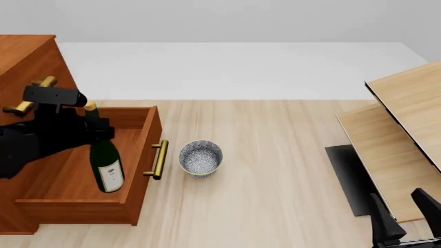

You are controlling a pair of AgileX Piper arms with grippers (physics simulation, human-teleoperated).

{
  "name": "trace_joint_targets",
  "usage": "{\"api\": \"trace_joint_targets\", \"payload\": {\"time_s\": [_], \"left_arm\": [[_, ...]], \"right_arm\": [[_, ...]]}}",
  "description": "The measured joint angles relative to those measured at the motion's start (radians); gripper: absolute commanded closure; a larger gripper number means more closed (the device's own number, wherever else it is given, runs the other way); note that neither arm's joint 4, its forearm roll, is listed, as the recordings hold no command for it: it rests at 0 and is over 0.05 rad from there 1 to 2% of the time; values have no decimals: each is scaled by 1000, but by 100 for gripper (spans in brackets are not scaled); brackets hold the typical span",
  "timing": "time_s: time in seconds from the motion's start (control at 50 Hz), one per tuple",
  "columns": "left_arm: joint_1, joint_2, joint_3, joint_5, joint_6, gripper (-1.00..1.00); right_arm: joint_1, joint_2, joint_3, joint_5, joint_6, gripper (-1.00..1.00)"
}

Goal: Put the wine bottle in the bottom drawer of the cabinet.

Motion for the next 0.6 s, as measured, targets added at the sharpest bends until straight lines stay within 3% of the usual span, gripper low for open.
{"api": "trace_joint_targets", "payload": {"time_s": [0.6], "left_arm": [[-29, 8, 74, -53, -26, 100]], "right_arm": [[0, -1, 0, 2, -1, -100]]}}
